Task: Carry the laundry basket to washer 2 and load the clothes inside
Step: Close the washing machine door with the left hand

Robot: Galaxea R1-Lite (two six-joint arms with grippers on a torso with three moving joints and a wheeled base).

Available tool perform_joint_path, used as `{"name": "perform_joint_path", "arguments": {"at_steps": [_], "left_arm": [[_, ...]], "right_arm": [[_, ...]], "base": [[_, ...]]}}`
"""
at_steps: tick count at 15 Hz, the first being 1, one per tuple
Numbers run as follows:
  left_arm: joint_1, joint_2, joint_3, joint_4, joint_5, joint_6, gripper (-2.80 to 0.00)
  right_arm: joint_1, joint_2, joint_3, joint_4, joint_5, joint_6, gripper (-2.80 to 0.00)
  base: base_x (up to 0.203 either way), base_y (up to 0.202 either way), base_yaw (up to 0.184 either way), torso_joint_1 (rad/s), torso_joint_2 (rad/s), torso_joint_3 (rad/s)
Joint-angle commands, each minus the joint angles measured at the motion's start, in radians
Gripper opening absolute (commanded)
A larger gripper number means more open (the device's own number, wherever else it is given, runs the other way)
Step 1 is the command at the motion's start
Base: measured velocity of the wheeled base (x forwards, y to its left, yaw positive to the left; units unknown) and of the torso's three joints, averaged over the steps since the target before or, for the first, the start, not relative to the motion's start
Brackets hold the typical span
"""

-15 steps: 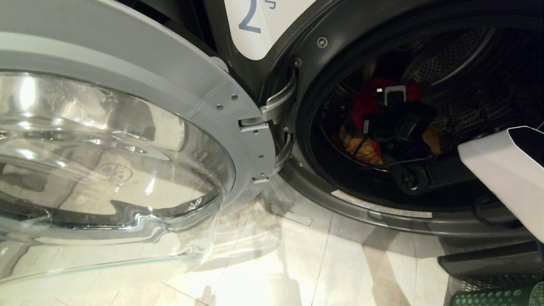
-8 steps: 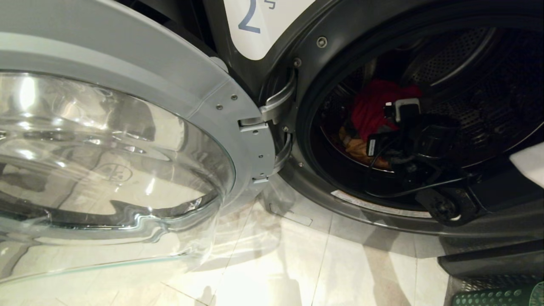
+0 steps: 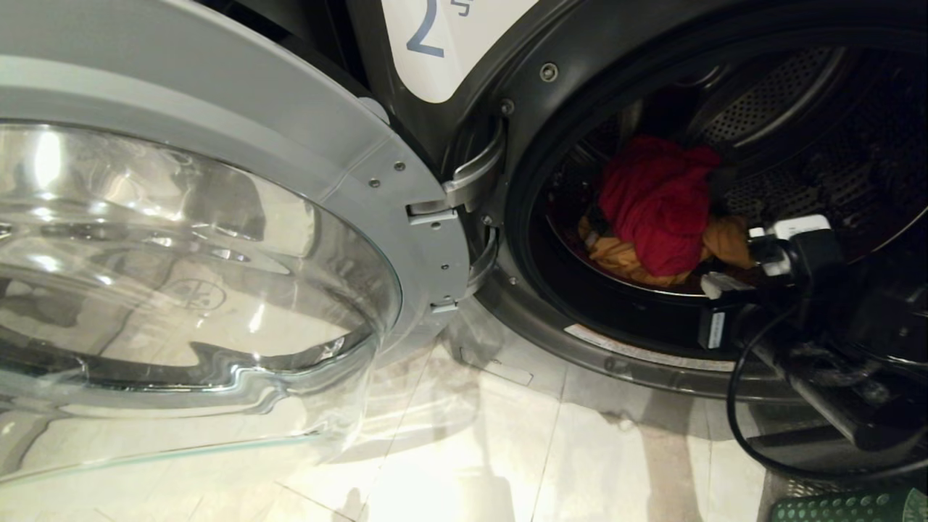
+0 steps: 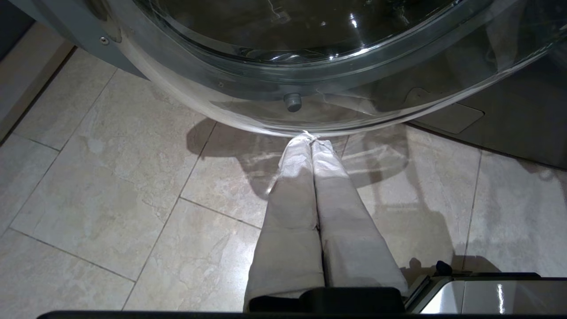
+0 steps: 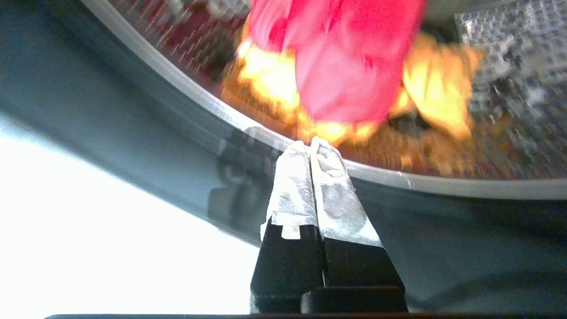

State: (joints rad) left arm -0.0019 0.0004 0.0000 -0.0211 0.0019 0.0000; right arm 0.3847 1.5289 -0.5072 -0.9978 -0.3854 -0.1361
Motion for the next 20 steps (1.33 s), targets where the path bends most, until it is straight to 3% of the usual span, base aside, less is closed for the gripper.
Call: {"name": "perform_joint_path", "arguments": {"at_steps": [1, 4, 7, 9, 11, 14, 16, 18, 20], "left_arm": [[0.0, 0.001, 0.006, 0.0, 0.0, 0.0, -2.8], [0.0, 0.001, 0.006, 0.0, 0.001, 0.0, -2.8], [0.0, 0.001, 0.006, 0.0, 0.001, 0.0, -2.8], [0.0, 0.001, 0.006, 0.0, 0.0, 0.0, -2.8], [0.0, 0.001, 0.006, 0.0, 0.001, 0.0, -2.8], [0.0, 0.001, 0.006, 0.0, 0.0, 0.0, -2.8], [0.0, 0.001, 0.006, 0.0, 0.001, 0.0, -2.8], [0.0, 0.001, 0.006, 0.0, 0.001, 0.0, -2.8], [-0.001, 0.001, 0.006, 0.0, 0.001, 0.0, -2.8]], "right_arm": [[0.015, -0.195, 0.07, 0.047, -0.003, -0.001, -2.8], [0.025, -0.456, 0.097, 0.345, 0.006, 0.008, -2.8], [0.027, -0.682, 0.1, 0.74, 0.034, 0.014, -2.8], [0.021, -0.767, 0.13, 0.993, 0.05, 0.021, -2.8], [-0.006, -0.796, 0.206, 1.135, 0.054, 0.022, -2.8], [-0.075, -0.822, 0.344, 1.146, 0.116, 0.018, -2.8], [-0.121, -0.878, 0.41, 1.053, 0.186, 0.009, -2.8], [-0.177, -0.973, 0.48, 0.923, 0.235, -0.051, -2.8], [-0.238, -1.09, 0.498, 0.89, 0.297, -0.094, -2.8]], "base": [[0.0, 0.0, 0.0, 0.0, 0.0, 0.0], [0.0, 0.0, 0.0, 0.0, 0.0, 0.0], [0.0, 0.0, 0.0, 0.0, 0.0, 0.0], [0.0, 0.0, 0.0, 0.0, 0.0, 0.0], [0.0, 0.0, 0.0, 0.0, 0.0, 0.0], [0.0, 0.0, 0.0, 0.0, 0.0, 0.0], [0.0, 0.0, 0.0, 0.0, 0.0, 0.0], [0.0, 0.0, 0.0, 0.0, 0.0, 0.0], [0.0, 0.0, 0.0, 0.0, 0.0, 0.0]]}}
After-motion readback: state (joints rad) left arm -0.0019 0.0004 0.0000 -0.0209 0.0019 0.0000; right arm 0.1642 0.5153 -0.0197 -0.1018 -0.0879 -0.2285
